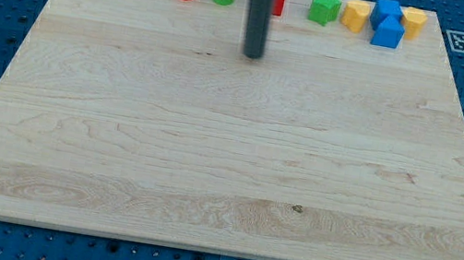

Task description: Move your arm closer to yellow hexagon

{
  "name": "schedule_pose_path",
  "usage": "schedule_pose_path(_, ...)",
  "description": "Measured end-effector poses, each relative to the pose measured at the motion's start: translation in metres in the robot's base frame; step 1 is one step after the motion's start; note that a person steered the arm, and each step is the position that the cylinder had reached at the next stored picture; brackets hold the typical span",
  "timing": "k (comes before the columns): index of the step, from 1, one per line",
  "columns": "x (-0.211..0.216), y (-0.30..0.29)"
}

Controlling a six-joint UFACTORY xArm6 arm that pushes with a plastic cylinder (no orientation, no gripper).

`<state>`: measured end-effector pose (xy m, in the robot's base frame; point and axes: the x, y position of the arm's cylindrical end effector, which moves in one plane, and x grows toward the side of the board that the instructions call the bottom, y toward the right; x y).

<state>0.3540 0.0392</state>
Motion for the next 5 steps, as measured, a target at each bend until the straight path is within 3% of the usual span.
schedule_pose_path(2, 0.013, 0.135)
schedule_pose_path(3, -0.002, 0.202)
schedule_pose_path(4, -0.041, 0.252)
schedule_pose_path(5, -0.104, 0.259)
